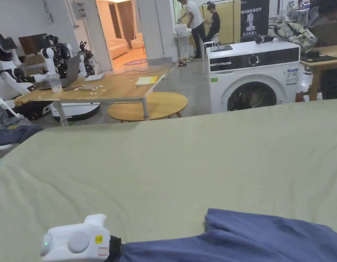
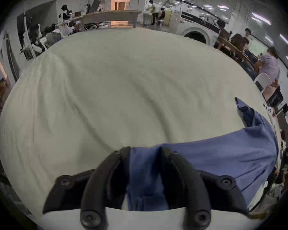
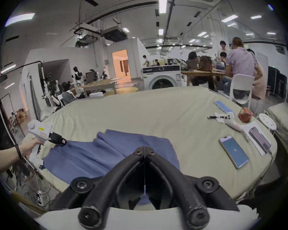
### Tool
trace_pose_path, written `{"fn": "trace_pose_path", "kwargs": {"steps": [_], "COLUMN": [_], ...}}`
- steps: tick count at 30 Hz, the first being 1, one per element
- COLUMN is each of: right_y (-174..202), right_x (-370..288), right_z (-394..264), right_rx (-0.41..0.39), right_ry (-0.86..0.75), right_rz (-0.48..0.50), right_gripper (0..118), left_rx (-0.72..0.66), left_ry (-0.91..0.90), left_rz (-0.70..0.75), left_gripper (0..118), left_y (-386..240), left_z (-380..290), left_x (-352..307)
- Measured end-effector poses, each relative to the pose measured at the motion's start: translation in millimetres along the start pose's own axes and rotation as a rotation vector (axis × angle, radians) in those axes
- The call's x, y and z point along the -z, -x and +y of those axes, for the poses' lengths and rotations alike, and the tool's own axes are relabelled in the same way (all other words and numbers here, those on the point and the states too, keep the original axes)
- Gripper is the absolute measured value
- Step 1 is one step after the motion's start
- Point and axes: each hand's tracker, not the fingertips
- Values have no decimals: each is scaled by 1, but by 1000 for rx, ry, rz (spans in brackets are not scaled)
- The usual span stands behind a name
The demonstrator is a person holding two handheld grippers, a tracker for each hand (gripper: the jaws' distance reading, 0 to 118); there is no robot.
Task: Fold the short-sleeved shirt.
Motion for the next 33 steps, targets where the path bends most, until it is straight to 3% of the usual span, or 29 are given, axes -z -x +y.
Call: {"fn": "trace_pose_path", "kwargs": {"steps": [2,4,5,6,7,8,11,12,13,14,15,16,17,18,19,23,28,33], "right_y": [-9,-16,-20,-24,-30,-34,-44,-47,-50,-52,-51,-51,-51,-49,-45,-31,-7,10], "right_x": [-3,0,2,7,18,28,55,65,73,77,74,67,62,60,57,35,18,27], "right_z": [-8,-16,-22,-27,-35,-45,-69,-77,-85,-90,-88,-82,-78,-74,-70,-37,30,112], "right_rx": [32,89,134,182,238,276,396,448,491,505,475,475,520,534,500,378,249,149], "right_ry": [30,62,88,129,194,224,288,313,332,315,293,278,259,245,243,116,-21,-125], "right_rz": [-33,-79,-106,-108,-97,-84,-115,-115,-92,-81,-117,-87,0,-6,-36,4,85,110], "right_gripper": [0,0,15,54,79,85,72,55,45,35,15,6,6,6,6,5,5,5], "left_rx": [21,29,39,43,47,48,39,35,28,16,9,3,2,20,26,-121,-2,-9], "left_ry": [7,27,33,36,34,40,39,37,35,34,32,24,12,-17,-59,-317,-591,-825], "left_rz": [-5,3,9,13,19,18,9,5,2,-3,-6,-10,-17,-37,-64,-200,-161,-123], "left_gripper": [1,0,0,0,0,0,0,0,0,0,0,0,0,0,0,0,0,0], "left_y": [-5,-10,-12,-13,-25,-25,-30,-32,-33,-32,-30,-31,-32,-31,-25,-11,-15,-14], "left_z": [2,2,2,1,-5,-5,-9,-11,-13,-13,-11,-13,-16,-20,-20,-28,-17,11], "left_x": [0,3,5,6,-5,-6,-17,-19,-21,-21,-21,-25,-28,-33,-41,-119,-240,-311]}}
